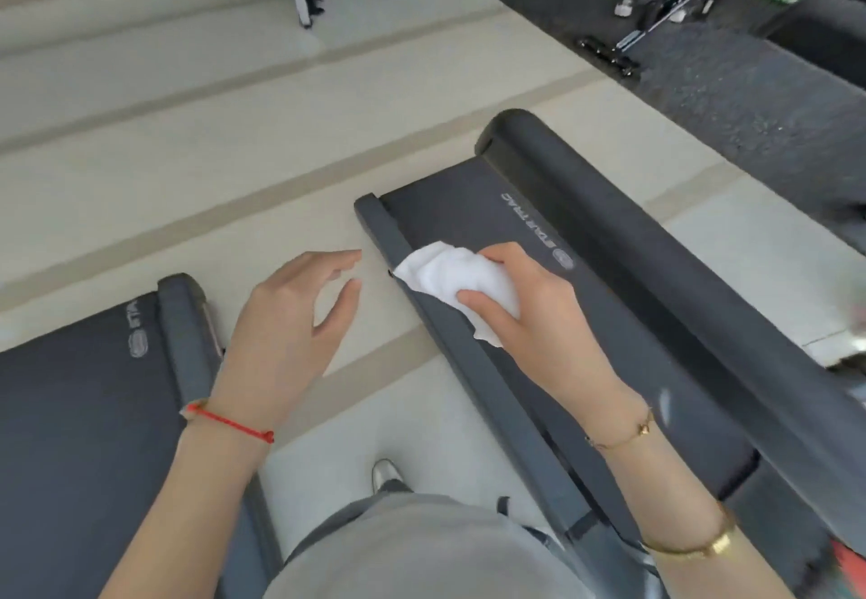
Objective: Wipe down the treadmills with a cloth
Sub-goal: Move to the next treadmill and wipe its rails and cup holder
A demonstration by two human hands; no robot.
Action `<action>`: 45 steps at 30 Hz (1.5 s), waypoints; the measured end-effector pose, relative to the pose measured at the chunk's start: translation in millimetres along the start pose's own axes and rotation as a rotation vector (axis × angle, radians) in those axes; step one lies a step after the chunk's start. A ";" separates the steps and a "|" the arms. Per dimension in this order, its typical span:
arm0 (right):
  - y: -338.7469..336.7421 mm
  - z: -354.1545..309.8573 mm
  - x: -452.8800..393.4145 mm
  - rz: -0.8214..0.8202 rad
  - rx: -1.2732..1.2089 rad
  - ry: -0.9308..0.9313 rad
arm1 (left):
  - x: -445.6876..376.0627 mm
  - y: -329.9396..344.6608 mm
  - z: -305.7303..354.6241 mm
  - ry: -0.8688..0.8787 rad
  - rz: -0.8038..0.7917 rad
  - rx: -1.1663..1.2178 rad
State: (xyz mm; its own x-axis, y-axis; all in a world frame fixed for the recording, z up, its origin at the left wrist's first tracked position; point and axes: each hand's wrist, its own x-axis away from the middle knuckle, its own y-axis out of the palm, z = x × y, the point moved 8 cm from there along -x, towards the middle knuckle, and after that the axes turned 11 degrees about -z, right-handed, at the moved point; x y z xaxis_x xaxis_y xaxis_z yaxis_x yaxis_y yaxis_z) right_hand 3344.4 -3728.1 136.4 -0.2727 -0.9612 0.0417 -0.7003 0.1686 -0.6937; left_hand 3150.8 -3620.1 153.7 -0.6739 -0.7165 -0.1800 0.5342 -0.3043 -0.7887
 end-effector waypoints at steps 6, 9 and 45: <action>55.0 -34.5 -70.8 -0.075 -0.045 0.004 | -5.8 -44.2 -84.1 -0.125 -0.004 -0.003; 73.9 -43.4 -105.6 -0.095 -0.019 -0.002 | -14.8 -57.7 -119.0 -0.175 0.008 0.010; 55.3 -0.9 -704.8 0.059 0.008 0.198 | -604.5 -91.5 -406.0 -0.042 -0.214 0.013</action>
State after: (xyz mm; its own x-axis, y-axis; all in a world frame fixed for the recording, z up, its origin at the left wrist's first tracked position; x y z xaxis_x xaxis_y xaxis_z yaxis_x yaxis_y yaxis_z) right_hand 3497.3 -3041.2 69.3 -0.4386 -0.8876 0.1409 -0.6741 0.2212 -0.7048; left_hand 3302.2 -2904.3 96.0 -0.7509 -0.6602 0.0151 0.3881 -0.4596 -0.7988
